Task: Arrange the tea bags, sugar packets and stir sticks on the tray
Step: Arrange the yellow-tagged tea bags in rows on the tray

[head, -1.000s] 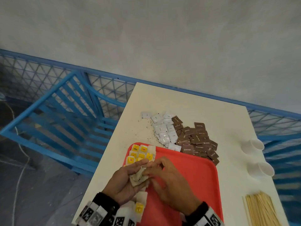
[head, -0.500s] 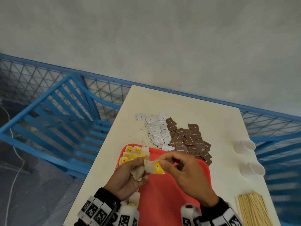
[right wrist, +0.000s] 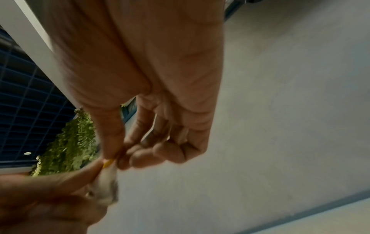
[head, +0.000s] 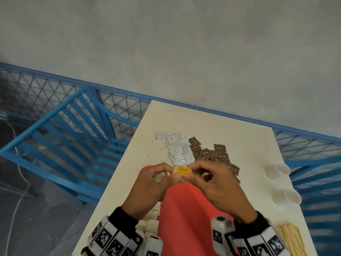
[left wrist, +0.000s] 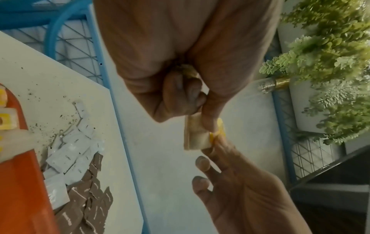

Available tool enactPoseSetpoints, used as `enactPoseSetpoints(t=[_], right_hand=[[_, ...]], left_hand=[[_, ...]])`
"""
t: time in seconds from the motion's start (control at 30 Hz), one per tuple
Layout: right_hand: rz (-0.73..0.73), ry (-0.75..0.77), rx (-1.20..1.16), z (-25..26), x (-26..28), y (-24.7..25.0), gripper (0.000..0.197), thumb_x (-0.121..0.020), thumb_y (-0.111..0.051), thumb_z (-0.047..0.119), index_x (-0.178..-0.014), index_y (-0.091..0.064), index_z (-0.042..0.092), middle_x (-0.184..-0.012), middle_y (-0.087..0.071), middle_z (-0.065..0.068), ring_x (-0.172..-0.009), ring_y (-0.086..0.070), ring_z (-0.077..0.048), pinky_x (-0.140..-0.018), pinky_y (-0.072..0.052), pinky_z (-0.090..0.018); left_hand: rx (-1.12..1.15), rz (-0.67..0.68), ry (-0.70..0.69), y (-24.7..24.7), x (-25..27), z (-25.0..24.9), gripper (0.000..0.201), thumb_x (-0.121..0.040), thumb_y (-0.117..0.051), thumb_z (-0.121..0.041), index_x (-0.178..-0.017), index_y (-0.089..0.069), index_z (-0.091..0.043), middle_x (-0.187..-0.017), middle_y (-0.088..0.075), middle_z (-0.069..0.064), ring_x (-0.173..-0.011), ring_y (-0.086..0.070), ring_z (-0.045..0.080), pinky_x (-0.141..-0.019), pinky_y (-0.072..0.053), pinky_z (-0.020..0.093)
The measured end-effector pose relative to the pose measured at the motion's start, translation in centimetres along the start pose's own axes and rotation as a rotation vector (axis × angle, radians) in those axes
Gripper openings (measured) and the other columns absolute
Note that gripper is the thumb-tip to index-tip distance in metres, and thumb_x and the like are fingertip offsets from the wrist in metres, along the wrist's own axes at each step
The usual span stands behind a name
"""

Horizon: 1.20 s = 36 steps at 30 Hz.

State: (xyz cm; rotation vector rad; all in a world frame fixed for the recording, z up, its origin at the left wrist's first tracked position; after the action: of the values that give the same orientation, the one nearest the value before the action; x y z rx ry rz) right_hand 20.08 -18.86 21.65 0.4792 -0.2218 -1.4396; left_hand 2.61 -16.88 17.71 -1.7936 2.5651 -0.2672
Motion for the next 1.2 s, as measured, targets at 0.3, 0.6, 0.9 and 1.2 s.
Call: enactPoseSetpoints(t=[0.3,0.6,0.9,1.2], right_hand=[[-0.072,0.072,0.075,0.2,-0.3,-1.3,0.002,-0.087,-0.075,0.027,-0.086,-0.073,0.028,-0.076,-0.067,0.009,-0.07,-0.06,-0.014,-0.06,-0.046,-0.026],[-0.036,-0.002,-0.077,-0.5,-0.1,-3.8,0.023,-0.083,-0.071,0.051,-0.09,-0.074,0.03,-0.1,-0.07,0.009,-0.093,-0.065,-0.018,-0.076,-0.053,-0.045],[-0.139,0.01,-0.261,0.3,-1.9,-5.3,0.005,-0.084,-0.075,0.019,-0.087,-0.076,0.015,-0.077,-0.071,0.003,-0.068,-0.058,-0.006,-0.056,-0.043,-0.024],[-0.082,-0.054,-0.277,-0.1,-2.5,-8.0,0.002,-0.086,-0.075,0.016,-0.086,-0.074,0.018,-0.078,-0.07,-0.001,-0.07,-0.058,-0.01,-0.057,-0.043,-0.033]], left_hand=[[-0.206,-0.064,-0.183,1.6,0.4,-2.1,0.013,-0.086,-0.072,-0.029,-0.095,-0.071,-0.019,-0.053,-0.045,-0.004,-0.048,-0.036,0.009,-0.047,-0.035,0.019],[0.007,-0.17,-0.105,4.0,0.7,-1.7,0.01,-0.083,-0.072,-0.026,-0.08,-0.071,-0.016,-0.051,-0.039,-0.002,-0.042,-0.026,0.014,-0.043,-0.027,0.021],[-0.21,-0.045,-0.133,5.4,1.2,-2.0,0.01,-0.084,-0.072,-0.035,-0.085,-0.072,-0.025,-0.058,-0.041,0.005,-0.049,-0.034,0.011,-0.047,-0.032,0.018],[-0.284,-0.032,-0.141,7.6,0.8,-1.1,0.015,-0.084,-0.071,-0.034,-0.088,-0.075,-0.021,-0.054,-0.048,0.006,-0.047,-0.038,0.006,-0.048,-0.033,0.015]])
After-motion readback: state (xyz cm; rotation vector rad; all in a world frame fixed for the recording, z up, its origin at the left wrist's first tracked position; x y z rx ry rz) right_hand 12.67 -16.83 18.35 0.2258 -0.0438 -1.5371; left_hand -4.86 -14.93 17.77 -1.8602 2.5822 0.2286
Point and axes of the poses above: each hand's wrist, its own x-axis away from the middle knuckle, its own y-axis out of the back of the hand, z = x × y, the point moved 4 cm from there along -x, towards the middle knuckle
